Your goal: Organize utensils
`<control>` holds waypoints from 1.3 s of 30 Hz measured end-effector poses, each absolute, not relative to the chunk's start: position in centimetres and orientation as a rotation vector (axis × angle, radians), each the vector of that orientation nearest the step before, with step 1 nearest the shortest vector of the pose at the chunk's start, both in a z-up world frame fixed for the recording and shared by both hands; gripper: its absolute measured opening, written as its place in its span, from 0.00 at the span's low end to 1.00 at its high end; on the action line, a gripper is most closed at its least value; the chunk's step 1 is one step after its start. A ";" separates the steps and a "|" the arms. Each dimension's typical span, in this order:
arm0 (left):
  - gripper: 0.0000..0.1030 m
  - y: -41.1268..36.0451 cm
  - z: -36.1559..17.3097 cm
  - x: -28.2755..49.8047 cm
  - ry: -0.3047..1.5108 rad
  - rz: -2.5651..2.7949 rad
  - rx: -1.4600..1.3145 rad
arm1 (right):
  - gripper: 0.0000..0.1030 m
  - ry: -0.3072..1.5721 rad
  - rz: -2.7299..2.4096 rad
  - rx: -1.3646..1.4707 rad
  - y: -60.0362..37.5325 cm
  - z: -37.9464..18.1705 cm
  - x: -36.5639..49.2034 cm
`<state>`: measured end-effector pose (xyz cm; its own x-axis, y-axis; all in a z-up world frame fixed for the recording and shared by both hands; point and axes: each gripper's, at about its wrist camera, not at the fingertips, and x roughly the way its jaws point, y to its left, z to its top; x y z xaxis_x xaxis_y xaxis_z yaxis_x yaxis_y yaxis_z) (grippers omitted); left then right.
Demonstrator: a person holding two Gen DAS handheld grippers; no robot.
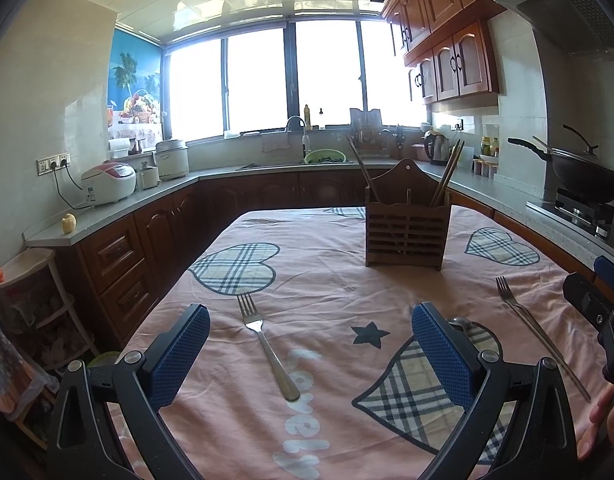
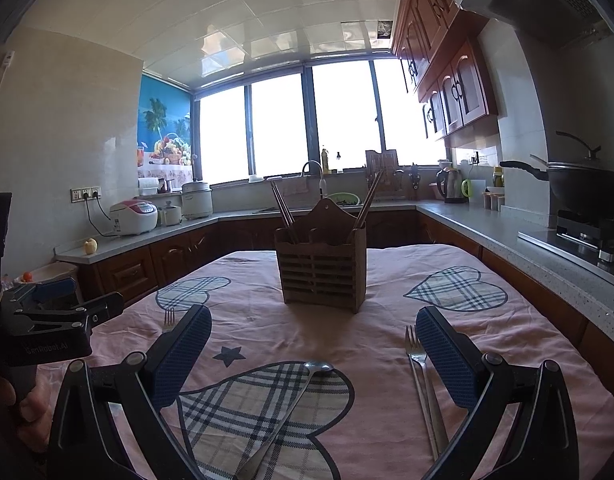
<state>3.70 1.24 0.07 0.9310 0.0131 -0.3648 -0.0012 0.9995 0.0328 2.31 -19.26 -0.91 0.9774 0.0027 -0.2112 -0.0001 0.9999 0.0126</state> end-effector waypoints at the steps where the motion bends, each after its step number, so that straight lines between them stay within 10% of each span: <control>1: 0.99 1.3 0.1 3.7 0.374 0.008 0.033 | 1.00 0.213 0.002 0.014 -19.3 -0.9 2.3; 39: 0.99 0.6 0.5 3.4 0.358 -0.001 0.034 | 1.00 0.189 0.022 0.007 -19.0 0.6 2.3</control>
